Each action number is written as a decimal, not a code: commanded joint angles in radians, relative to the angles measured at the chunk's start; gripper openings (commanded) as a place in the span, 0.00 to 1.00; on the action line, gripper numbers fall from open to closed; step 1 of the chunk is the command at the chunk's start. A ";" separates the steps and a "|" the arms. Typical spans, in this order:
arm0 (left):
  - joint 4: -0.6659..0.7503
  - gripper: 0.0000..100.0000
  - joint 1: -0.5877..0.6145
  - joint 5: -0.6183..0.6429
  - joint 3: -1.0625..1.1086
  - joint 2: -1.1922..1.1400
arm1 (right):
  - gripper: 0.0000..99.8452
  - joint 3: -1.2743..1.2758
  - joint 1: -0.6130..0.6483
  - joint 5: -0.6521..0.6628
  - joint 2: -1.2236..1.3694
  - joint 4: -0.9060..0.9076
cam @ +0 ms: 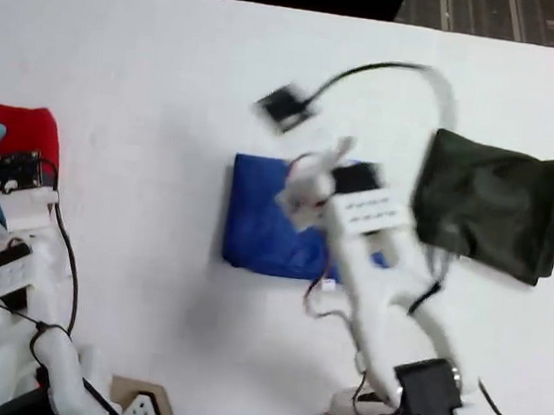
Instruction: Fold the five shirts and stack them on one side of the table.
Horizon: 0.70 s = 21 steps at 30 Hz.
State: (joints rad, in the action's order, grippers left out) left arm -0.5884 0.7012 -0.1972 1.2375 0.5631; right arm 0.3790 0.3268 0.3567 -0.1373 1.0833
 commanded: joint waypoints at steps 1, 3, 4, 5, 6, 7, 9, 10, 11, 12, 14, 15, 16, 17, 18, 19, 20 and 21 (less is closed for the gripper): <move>0.015 0.03 0.000 0.012 -0.004 0.029 | 0.22 -0.103 -0.125 -0.083 0.056 0.044; 0.015 0.03 -0.003 0.012 -0.004 0.029 | 0.30 -0.135 -0.143 -0.107 0.139 0.054; 0.015 0.03 -0.003 0.012 -0.004 0.029 | 0.31 -0.157 -0.143 -0.127 0.180 0.064; 0.015 0.03 -0.003 0.012 -0.004 0.029 | 0.32 -0.184 -0.143 -0.152 0.219 0.081; 0.015 0.03 -0.003 0.012 -0.004 0.029 | 0.32 -0.216 -0.140 -0.178 0.254 0.102; 0.015 0.03 -0.003 0.012 -0.004 0.029 | 0.32 -0.250 -0.139 -0.201 0.285 0.127; 0.015 0.03 -0.003 0.012 -0.004 0.029 | 0.32 -0.324 -0.139 -0.232 0.344 0.174; 0.015 0.03 -0.003 0.012 -0.004 0.029 | 0.32 -0.359 -0.139 -0.239 0.372 0.197; 0.015 0.03 -0.003 0.012 -0.004 0.029 | 0.32 -0.393 -0.139 -0.245 0.401 0.219; 0.015 0.03 -0.003 0.012 -0.004 0.029 | 0.32 -0.423 -0.139 -0.245 0.430 0.240; 0.015 0.03 -0.003 0.012 -0.004 0.029 | 0.31 -0.480 -0.139 -0.245 0.492 0.271; 0.015 0.03 -0.003 0.012 -0.004 0.029 | 0.31 -0.506 -0.140 -0.245 0.522 0.280; 0.015 0.03 -0.003 0.012 -0.004 0.029 | 0.31 -0.531 -0.145 -0.245 0.553 0.288; 0.015 0.03 -0.003 0.012 -0.004 0.029 | 0.31 -0.555 -0.148 -0.245 0.585 0.292; 0.015 0.03 -0.003 0.012 -0.004 0.029 | 0.31 -0.577 -0.156 -0.245 0.615 0.298; 0.015 0.03 -0.003 0.012 -0.004 0.029 | 0.31 -0.598 -0.163 -0.245 0.645 0.305; 0.015 0.03 -0.003 0.012 -0.004 0.029 | 0.31 -0.617 -0.170 -0.245 0.676 0.309; 0.015 0.03 -0.003 0.012 -0.004 0.029 | 0.31 -0.637 -0.174 -0.245 0.705 0.318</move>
State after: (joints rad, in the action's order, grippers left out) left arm -0.5884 0.7012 -0.1972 1.2375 0.5631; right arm -0.1780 0.1765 0.1174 0.5178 1.3809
